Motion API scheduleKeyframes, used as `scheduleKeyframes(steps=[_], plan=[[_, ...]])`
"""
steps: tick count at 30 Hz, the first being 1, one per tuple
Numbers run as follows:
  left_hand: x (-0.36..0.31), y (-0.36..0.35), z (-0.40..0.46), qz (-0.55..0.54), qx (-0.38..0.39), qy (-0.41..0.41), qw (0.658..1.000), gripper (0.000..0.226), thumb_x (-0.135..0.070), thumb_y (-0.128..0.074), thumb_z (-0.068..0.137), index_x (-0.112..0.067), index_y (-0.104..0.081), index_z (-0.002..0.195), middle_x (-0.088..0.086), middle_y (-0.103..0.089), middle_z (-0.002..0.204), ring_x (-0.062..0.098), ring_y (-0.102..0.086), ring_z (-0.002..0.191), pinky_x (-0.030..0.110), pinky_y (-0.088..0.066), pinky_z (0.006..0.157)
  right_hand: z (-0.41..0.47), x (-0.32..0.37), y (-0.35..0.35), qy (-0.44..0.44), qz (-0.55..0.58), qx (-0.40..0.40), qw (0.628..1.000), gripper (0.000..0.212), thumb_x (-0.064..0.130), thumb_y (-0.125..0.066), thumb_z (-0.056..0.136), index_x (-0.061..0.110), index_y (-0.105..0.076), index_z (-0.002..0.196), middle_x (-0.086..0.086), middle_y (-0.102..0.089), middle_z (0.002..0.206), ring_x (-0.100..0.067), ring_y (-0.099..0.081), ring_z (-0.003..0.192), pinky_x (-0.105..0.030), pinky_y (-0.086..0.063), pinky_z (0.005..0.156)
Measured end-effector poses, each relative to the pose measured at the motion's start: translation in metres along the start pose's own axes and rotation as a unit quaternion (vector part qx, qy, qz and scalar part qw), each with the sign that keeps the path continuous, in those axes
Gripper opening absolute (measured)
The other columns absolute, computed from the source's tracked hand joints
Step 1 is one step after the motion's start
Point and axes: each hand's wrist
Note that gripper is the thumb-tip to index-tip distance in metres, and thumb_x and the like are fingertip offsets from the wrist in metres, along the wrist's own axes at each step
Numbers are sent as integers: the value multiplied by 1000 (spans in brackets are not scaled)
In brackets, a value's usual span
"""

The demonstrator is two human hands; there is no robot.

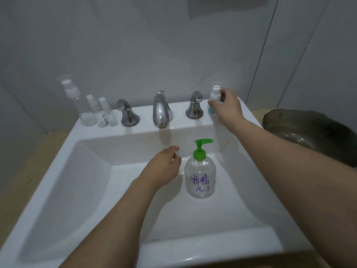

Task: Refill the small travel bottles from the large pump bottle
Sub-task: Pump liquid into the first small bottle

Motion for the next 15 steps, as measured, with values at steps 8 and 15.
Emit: scheduleKeyframes(steps=[8,15], plan=[[-11,7,-5,-16,5,15,1000,45,-30,-43,99,-20,-42,143,-2,-56,119,19,-57,105,34,-47,96,-91,25,51,59,94,-48,993,31,24,-62,91,27,-44,117,9,-53,113,-3,-52,95,-8,-39,72],[-23,16,-29,16,-34,16,999,47,-19,-47,94,-17,-46,140,1,-53,131,20,-57,107,36,-48,94,-180,21,71,87,79,51,992,35,25,-67,88,30,-46,115,20,-56,106,6,-54,97,-12,-47,78]])
Point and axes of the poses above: each hand's wrist, its own z-axis towards the middle knuckle, its own y-axis out of the back of the hand, x = y × z
